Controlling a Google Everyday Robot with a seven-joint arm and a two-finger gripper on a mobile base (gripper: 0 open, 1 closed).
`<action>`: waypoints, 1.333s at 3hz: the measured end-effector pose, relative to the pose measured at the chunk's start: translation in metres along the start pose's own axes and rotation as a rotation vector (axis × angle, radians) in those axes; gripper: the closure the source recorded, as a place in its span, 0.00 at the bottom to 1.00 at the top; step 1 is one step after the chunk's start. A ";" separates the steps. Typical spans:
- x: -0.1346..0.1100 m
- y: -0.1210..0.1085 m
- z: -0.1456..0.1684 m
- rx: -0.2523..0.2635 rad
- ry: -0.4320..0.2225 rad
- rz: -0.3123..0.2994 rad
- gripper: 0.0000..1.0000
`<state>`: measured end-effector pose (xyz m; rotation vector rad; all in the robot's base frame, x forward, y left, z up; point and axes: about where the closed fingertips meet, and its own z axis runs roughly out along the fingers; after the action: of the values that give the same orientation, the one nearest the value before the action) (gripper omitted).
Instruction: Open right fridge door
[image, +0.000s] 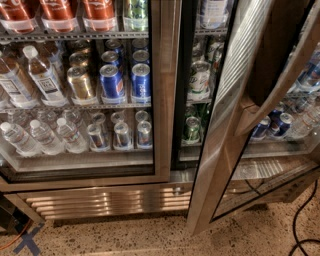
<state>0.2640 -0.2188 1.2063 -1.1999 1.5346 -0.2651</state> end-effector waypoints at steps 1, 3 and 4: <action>0.000 0.000 0.000 0.000 0.000 0.000 0.00; 0.000 0.000 0.000 0.000 0.000 0.000 0.00; 0.000 0.000 0.000 0.000 0.000 0.000 0.00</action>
Offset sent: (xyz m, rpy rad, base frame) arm -0.0512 0.0165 -0.0525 0.1811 0.4108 0.1613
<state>0.2640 -0.2188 1.2063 -1.1999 1.5346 -0.2651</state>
